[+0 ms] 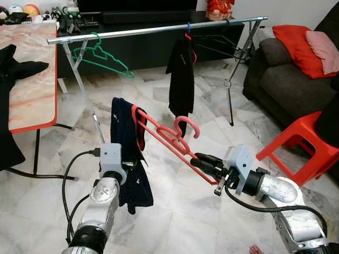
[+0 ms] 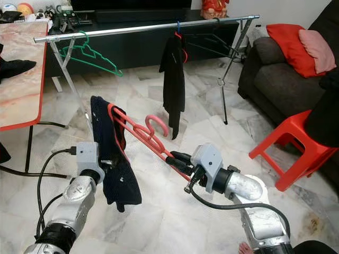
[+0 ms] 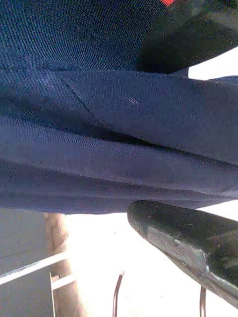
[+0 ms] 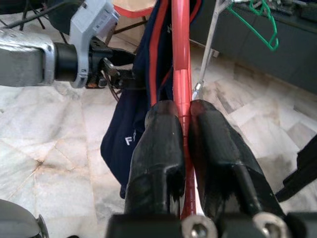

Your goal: Hang hanger

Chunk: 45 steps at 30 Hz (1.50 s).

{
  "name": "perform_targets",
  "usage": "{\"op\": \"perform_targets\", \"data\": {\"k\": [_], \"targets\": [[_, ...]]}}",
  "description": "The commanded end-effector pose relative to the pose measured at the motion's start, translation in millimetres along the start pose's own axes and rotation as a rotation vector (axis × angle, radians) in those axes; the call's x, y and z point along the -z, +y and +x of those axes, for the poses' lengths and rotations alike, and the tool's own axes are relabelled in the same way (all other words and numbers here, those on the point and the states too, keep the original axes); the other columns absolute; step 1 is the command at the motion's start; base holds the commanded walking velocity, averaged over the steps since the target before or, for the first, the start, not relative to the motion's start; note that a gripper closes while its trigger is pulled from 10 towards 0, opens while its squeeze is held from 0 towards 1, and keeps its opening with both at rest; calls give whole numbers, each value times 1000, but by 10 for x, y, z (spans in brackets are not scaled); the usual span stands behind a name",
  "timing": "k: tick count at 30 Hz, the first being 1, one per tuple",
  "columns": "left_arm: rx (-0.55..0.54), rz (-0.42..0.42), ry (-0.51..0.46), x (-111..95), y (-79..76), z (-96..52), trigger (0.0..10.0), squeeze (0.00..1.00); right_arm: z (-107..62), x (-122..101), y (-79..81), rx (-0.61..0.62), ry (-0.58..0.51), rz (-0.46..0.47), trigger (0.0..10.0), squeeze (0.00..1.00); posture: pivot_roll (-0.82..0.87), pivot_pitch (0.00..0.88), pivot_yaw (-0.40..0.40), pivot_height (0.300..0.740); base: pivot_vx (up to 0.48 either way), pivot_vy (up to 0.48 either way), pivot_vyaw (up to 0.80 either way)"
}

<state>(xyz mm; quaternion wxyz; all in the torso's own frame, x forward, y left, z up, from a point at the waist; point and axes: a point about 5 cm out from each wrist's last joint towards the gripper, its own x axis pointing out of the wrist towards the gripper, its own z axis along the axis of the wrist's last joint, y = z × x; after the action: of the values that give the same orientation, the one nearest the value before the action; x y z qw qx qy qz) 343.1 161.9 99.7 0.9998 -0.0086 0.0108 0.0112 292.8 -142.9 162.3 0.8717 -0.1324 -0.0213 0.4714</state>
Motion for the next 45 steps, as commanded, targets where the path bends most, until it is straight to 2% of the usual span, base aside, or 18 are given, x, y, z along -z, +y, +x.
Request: {"op": "perform_targets", "data": {"k": [1,13,17,20,21,22,23,26,31,45], "targets": [[21,5,20,51,-70,5,10000,0,-12,-173,12,-18,-75,-20,0,0,-43,106,-84,740,0,0,0],[8,-63,22,42,-133,80,10000,0,-42,-317,95,-103,-119,29,0,0,-66,127,-80,740,0,0,0],[-5,-68,28,29,-109,116,10000,0,-56,-387,71,-88,-135,42,0,0,-78,174,-66,740,0,0,0],[-8,-106,35,19,-89,135,10000,0,-49,-425,50,-77,-155,58,0,0,-76,222,-53,740,0,0,0],[-8,-110,32,9,-66,142,4157,0,-47,-449,58,-74,-157,55,0,0,-78,250,-39,740,0,0,0],[-8,-114,31,5,-57,144,4157,0,-45,-458,62,-73,-157,53,0,0,-78,250,-39,740,0,0,0],[-10,-119,29,6,-35,137,0,0,-52,-469,83,-70,-163,56,0,0,-81,261,-32,740,0,0,0],[-15,-102,37,45,46,97,0,0,-81,-462,167,-52,-178,78,0,0,-81,274,-9,740,0,0,0],[-31,-99,36,47,100,92,0,0,-115,-414,183,-30,-171,103,0,0,-70,288,6,740,0,0,0],[-12,-155,-7,-44,75,139,0,0,-92,-443,174,-31,-178,117,0,0,-64,248,-7,740,0,0,0]]}}
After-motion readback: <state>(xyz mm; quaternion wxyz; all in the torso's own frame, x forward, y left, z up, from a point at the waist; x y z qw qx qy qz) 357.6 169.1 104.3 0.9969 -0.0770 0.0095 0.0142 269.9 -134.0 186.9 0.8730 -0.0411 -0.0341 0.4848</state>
